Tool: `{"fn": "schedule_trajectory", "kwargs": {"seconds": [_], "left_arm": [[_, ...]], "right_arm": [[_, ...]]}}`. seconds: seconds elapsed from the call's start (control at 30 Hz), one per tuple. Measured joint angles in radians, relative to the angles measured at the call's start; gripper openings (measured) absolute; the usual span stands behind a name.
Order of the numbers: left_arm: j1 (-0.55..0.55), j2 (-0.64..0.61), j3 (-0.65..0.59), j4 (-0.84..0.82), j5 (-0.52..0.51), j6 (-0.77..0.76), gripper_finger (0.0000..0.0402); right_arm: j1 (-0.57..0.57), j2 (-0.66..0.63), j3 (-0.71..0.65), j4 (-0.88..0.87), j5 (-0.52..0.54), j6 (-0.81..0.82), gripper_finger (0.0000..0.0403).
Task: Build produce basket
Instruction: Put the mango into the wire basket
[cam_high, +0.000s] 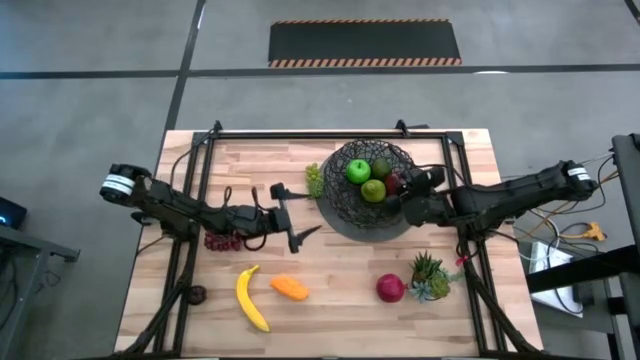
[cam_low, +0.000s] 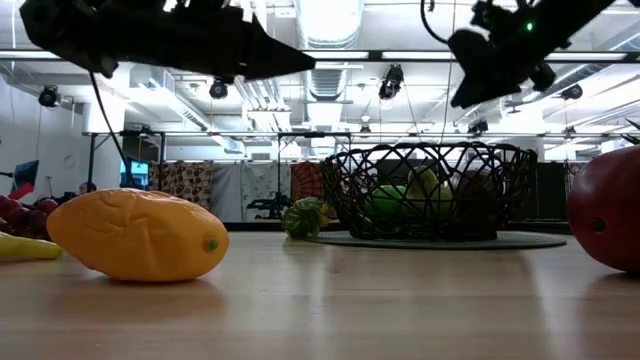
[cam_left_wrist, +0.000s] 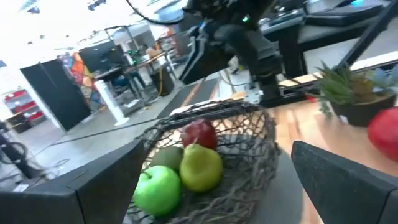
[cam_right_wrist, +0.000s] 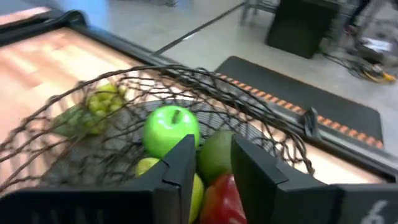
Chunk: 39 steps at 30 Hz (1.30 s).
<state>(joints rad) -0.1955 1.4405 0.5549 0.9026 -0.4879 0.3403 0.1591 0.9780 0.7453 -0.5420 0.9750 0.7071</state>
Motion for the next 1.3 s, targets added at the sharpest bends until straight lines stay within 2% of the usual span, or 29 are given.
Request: {"fn": "schedule_trajectory", "kwargs": {"seconds": [0.1, 0.27, 0.37, 0.43, 0.53, 0.63, 0.73, 0.9, 1.0, 1.3], "left_arm": [[0.001, -0.047, 0.000, -0.053, -0.012, -0.004, 0.0389], [0.001, -0.089, -0.004, -0.150, -0.012, -0.068, 0.0389], [0.001, -0.083, -0.006, -0.156, -0.012, -0.073, 0.0389], [0.002, -0.081, -0.002, -0.152, -0.012, -0.071, 0.0389], [0.003, -0.082, -0.002, -0.151, -0.012, -0.069, 0.0389], [0.004, -0.082, -0.002, -0.152, -0.012, -0.070, 0.0389], [0.004, -0.082, -0.002, -0.152, -0.011, -0.074, 0.0389], [0.006, -0.082, -0.002, -0.152, -0.011, -0.097, 0.0389], [0.006, -0.081, -0.002, -0.152, -0.011, -0.098, 0.0389], [0.006, -0.081, -0.002, -0.152, -0.011, -0.098, 0.0389]], "right_arm": [[0.013, -0.006, 0.020, 0.002, -0.043, -0.073, 0.0060], [0.021, -0.006, 0.020, -0.004, -0.073, -0.102, 0.0017], [0.030, 0.008, 0.020, -0.004, -0.089, -0.125, 0.0010], [0.038, 0.020, 0.020, 0.002, -0.062, -0.142, 0.0009], [0.054, 0.041, 0.020, 0.023, 0.056, -0.126, 0.0009], [0.070, 0.067, 0.020, 0.047, 0.080, -0.156, 0.0009], [0.079, 0.094, 0.020, 0.079, 0.039, -0.199, 0.0009], [0.081, 0.145, 0.020, 0.166, -0.137, -0.322, 0.0009], [0.081, 0.180, 0.020, 0.238, -0.207, -0.388, 0.0009], [0.080, 0.238, 0.019, 0.359, -0.275, -0.510, 0.0009]]}}
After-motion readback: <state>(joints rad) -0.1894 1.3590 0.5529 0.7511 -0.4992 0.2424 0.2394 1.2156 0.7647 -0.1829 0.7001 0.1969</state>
